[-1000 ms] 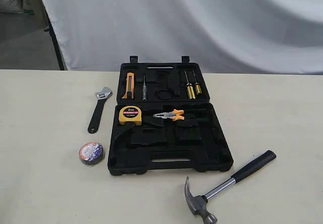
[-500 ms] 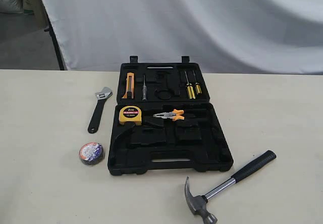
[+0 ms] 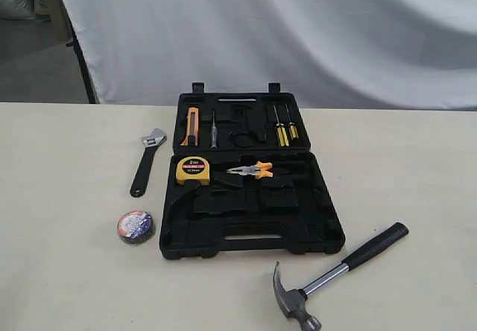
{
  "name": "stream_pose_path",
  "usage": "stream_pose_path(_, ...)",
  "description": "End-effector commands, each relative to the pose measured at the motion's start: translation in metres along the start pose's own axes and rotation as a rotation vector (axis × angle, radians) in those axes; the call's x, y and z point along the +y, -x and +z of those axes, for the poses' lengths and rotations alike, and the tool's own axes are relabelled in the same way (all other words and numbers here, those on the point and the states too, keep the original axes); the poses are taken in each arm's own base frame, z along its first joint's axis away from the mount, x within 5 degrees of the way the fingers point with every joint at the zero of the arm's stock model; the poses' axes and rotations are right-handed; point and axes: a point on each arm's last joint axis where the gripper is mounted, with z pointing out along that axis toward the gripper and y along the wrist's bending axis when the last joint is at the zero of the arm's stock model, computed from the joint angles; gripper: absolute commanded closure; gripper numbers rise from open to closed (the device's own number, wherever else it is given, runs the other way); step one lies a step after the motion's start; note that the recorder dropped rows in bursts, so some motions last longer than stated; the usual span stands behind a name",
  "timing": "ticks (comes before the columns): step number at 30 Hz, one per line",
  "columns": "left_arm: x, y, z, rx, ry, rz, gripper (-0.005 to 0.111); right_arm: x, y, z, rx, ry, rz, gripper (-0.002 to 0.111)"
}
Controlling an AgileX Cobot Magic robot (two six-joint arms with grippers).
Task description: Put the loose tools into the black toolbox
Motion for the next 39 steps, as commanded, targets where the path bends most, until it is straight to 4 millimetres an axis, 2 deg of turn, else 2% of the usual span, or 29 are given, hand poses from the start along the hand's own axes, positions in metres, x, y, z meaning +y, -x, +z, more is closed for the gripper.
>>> stream_pose_path(1, 0.001, 0.002, 0.0, -0.02, 0.021, 0.0, 0.106, 0.0, -0.014, 0.012, 0.149, 0.025, -0.054, 0.109)
stream_pose_path(6, 0.001, 0.002, 0.0, -0.02, 0.021, 0.0, 0.106, -0.003, -0.025, 0.041, 0.348, 0.008, -0.035, 0.109)
stream_pose_path(10, 0.001, 0.002, 0.0, -0.02, 0.021, 0.0, 0.106, -0.006, -0.048, 0.063, 0.514, 0.034, 0.045, 0.109)
stream_pose_path(19, 0.001, 0.002, 0.0, -0.02, 0.021, 0.0, 0.106, -0.003, -0.098, 0.122, 0.819, 0.279, 0.251, 0.109)
stream_pose_path(22, 0.001, 0.002, 0.0, -0.02, 0.021, 0.0, 0.106, 0.004, -0.117, 0.146, 0.888, 0.367, 0.303, 0.109)
stream_pose_path(25, 0.001, 0.002, 0.0, -0.02, 0.021, 0.0, 0.106, 0.025, -0.141, 0.172, 0.948, 0.446, 0.304, 0.109)
stream_pose_path(28, 0.001, 0.002, 0.0, -0.02, 0.021, 0.0, 0.106, 0.064, -0.167, 0.204, 1.001, 0.541, 0.218, 0.109)
stream_pose_path(32, 0.001, 0.002, 0.0, -0.02, 0.021, 0.0, 0.106, 0.121, -0.203, 0.239, 1.075, 0.548, -0.08, 0.109)
stream_pose_path(36, 0.001, 0.002, 0.0, -0.02, 0.021, 0.0, 0.106, 0.166, -0.23, 0.252, 1.081, 0.523, -0.318, 0.109)
stream_pose_path(39, 0.001, 0.002, 0.0, -0.02, 0.021, 0.0, 0.106, 0.199, -0.248, 0.249, 1.055, 0.614, -0.442, 0.109)
